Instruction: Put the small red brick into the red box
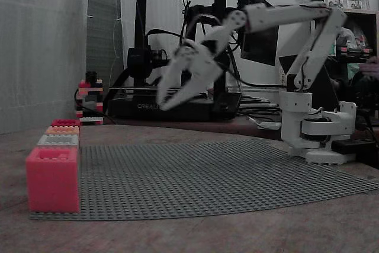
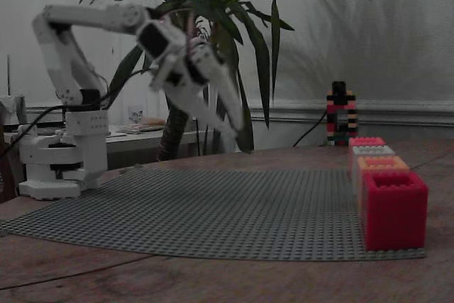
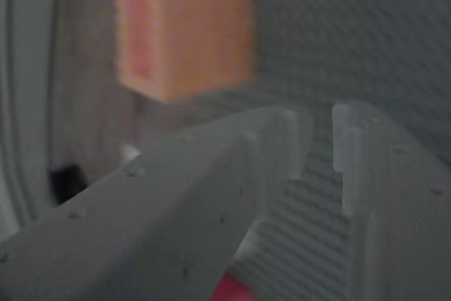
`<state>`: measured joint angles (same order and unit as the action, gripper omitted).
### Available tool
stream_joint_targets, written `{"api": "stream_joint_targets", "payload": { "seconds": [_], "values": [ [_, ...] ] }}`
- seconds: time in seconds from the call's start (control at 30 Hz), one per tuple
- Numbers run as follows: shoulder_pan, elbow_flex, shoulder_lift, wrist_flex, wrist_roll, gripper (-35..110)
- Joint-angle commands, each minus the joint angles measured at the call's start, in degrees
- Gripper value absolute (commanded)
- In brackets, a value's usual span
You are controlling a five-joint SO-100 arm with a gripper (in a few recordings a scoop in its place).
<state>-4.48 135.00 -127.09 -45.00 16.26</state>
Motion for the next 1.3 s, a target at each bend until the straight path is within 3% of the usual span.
{"api": "stream_joint_targets", "payload": {
  "seconds": [0.0,0.37,1.27],
  "values": [
    [-0.3,5.8,-11.4,-4.6,0.6,0],
    [2.8,18.1,-28.8,-17.9,-6.2,0],
    [5.6,28.5,-54.3,-34.2,-14.6,0]
  ]
}}
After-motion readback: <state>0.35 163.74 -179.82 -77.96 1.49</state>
